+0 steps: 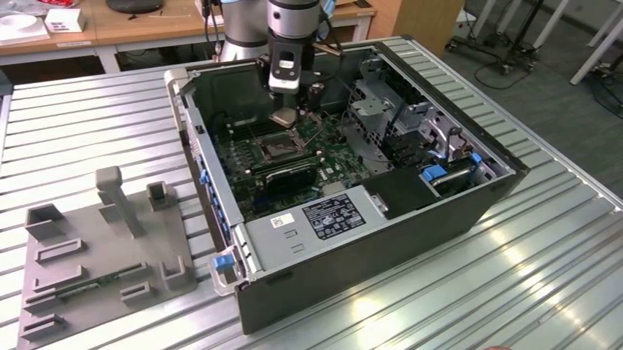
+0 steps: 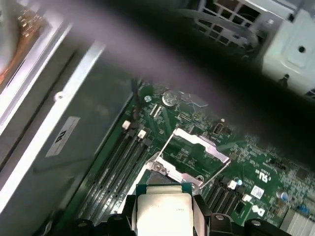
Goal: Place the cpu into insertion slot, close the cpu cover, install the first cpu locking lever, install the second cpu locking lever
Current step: 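Place the cpu into insertion slot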
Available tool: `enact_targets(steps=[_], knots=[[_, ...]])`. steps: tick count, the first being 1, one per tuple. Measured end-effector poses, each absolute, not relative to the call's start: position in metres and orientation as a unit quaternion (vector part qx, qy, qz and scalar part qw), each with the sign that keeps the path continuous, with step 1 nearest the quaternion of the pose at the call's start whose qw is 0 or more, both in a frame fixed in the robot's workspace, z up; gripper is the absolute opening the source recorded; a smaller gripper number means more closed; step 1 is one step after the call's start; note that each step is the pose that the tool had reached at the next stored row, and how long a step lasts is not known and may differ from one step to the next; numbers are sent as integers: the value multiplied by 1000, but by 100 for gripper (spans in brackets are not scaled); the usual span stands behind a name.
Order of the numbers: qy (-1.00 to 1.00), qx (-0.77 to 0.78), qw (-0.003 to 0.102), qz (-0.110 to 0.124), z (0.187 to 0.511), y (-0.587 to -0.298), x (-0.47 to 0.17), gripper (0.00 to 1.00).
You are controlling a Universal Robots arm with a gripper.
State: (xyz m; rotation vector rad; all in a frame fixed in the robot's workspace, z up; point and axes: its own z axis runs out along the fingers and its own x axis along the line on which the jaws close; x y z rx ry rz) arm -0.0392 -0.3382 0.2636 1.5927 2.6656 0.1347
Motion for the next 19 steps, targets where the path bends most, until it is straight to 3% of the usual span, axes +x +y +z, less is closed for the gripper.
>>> enact_targets(steps=[19], knots=[[812,581,20,42,262,-338,-39,54]])
